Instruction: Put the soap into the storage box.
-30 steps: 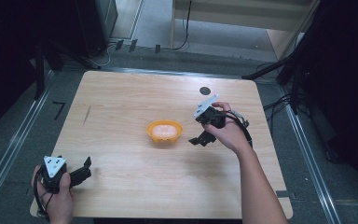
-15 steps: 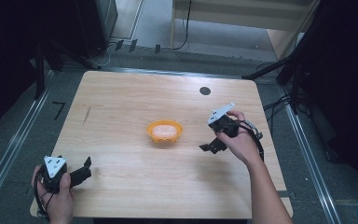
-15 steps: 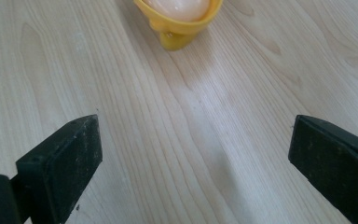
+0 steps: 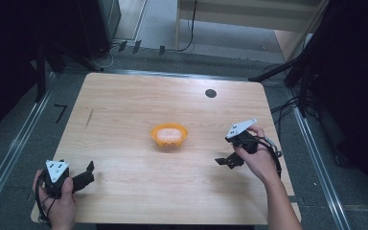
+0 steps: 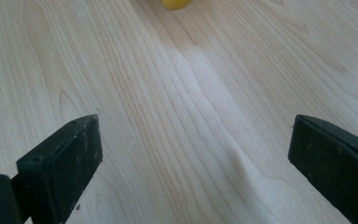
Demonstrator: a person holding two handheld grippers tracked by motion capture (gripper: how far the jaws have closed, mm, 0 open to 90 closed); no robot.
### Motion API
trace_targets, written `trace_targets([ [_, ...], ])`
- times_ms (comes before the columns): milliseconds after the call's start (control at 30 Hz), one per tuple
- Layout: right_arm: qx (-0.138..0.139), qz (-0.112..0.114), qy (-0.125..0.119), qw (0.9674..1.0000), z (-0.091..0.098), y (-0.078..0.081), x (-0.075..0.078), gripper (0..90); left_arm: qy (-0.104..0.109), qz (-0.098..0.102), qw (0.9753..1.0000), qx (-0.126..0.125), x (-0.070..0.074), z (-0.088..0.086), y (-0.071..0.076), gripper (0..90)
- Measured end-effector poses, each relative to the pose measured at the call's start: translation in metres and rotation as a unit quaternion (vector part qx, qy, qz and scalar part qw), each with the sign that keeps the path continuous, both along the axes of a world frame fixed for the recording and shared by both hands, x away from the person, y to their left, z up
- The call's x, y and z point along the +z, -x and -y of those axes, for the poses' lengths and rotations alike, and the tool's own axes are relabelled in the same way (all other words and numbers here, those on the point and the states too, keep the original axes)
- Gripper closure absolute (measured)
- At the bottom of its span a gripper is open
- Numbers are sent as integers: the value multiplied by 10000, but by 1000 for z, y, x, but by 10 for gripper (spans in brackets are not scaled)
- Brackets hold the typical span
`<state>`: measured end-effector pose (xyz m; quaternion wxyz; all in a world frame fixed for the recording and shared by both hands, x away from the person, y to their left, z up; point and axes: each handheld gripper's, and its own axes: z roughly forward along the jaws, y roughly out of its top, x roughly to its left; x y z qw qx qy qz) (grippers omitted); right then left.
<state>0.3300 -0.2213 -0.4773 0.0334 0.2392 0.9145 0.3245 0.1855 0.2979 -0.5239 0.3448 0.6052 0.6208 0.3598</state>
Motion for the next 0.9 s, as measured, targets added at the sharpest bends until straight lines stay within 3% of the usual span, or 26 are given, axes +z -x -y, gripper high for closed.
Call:
trace_targets([
  [900, -487, 64, -316, 9983, 63, 59, -36, 46, -61, -8, 10000, -14, 0, 1, 0, 51],
])
